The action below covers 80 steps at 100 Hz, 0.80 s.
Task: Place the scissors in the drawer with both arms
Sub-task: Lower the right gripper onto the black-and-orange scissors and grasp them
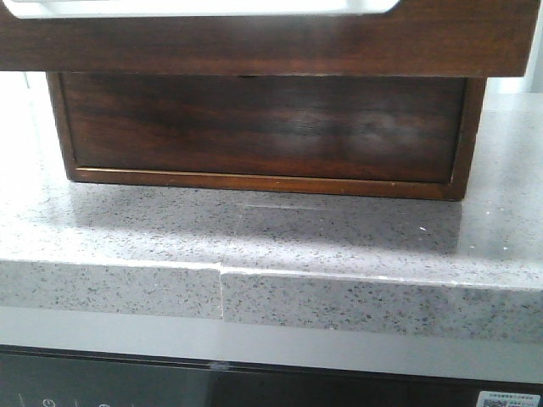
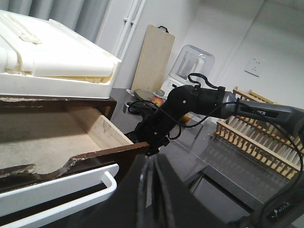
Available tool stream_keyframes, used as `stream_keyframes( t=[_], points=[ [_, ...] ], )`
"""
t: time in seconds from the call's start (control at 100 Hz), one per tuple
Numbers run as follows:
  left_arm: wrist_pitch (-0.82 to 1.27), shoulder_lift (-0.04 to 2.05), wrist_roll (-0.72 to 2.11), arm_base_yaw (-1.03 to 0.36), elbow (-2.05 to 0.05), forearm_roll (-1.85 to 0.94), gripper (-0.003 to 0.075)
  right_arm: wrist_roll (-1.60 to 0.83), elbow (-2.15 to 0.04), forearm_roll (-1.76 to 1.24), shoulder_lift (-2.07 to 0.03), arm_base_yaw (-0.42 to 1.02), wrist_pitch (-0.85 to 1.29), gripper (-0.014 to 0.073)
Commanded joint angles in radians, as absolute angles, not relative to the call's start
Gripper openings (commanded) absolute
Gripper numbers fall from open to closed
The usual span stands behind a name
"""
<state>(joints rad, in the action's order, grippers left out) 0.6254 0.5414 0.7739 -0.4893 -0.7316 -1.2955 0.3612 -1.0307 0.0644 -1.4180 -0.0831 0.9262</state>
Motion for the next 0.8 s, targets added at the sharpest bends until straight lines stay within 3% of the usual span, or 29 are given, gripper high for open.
stream_keyframes(
  t=[0.0,0.79],
  points=[
    [0.616,0.546,0.777,-0.496,-0.765,-1.340,-0.0020,0.399,-1.064,0.136,-1.401,-0.088,0.892,0.0377],
    [0.620,0.546,0.777,-0.496,-0.765,-1.356,-0.0020,0.426,-1.064,0.157,-1.497,-0.110,0.773,0.0377]
  ],
)
